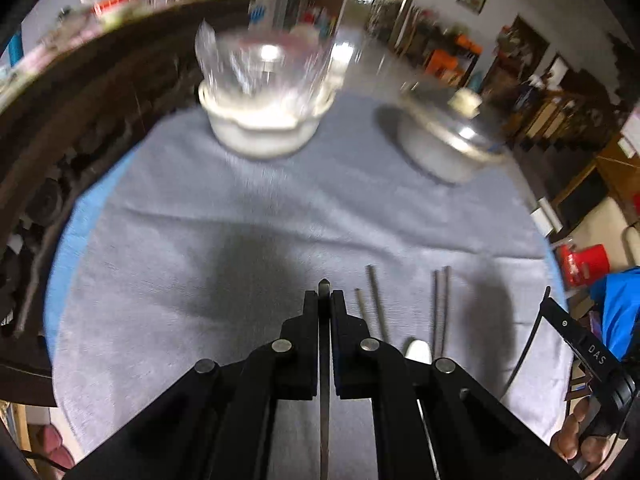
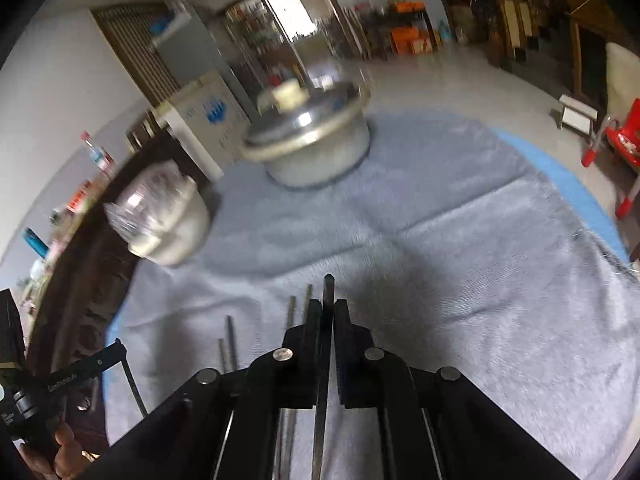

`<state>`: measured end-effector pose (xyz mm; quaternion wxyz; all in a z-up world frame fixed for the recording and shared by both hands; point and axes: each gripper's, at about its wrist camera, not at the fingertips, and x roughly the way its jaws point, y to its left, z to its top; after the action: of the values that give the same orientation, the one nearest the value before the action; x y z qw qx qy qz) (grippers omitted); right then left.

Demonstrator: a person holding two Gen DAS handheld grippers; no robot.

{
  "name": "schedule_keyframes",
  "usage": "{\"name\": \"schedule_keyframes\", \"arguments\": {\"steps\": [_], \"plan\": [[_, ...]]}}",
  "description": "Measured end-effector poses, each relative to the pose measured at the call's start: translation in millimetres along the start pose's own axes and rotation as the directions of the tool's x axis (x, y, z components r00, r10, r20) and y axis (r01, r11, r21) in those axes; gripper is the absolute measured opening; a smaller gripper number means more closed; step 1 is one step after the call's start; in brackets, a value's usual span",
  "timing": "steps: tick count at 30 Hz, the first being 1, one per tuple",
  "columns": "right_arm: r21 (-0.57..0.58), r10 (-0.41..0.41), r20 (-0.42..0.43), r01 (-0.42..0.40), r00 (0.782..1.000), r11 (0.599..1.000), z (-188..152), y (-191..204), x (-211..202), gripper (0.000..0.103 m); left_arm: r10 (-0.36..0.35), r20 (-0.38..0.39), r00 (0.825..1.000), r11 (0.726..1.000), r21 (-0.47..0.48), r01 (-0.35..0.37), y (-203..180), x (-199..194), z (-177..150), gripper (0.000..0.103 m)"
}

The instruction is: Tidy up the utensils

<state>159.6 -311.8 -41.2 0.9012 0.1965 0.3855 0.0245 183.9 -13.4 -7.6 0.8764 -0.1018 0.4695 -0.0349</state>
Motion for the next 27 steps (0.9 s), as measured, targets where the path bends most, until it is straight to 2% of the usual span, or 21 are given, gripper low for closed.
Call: {"name": "schedule_keyframes", "arguments": {"steps": [4,7,12,17,27], "plan": [[-0.021,0.019,0.129,-0.017,0.991,1.0,-14.7,10.9,-52.4,0.007,-0.024,0.106,0.994,1.0,0.011,0.023,-4.0,-47.9,-17.7,0.006],[-0.043,0.024,0.205,-0.016,0.978,0.999,-28.3,19.5,-86.4,0.007,-0.034,0.193,0.981,0.999,0.019,0.031,-5.8,-79.9,-35.8,0.006],[-0.091,0.022,0.311,0.007,0.95,0.996,-57.6,39.2,-132.5,0.006,-0.009,0.324,0.946,0.998,0.055,-0.01,-14.6,-125.8,-69.9,0.006],[-0.137,0.017,0.361,0.035,0.933,0.99,-74.6,55.7,-161.5,0.006,0.014,0.394,0.919,0.995,0.085,-0.051,-25.8,-150.7,-86.8,0.006],[-0.158,0.033,0.436,0.04,0.899,0.987,-75.0,65.4,-218.7,0.006,0.018,0.484,0.875,0.989,0.121,-0.087,-40.6,-193.6,-100.9,0.006]]}}
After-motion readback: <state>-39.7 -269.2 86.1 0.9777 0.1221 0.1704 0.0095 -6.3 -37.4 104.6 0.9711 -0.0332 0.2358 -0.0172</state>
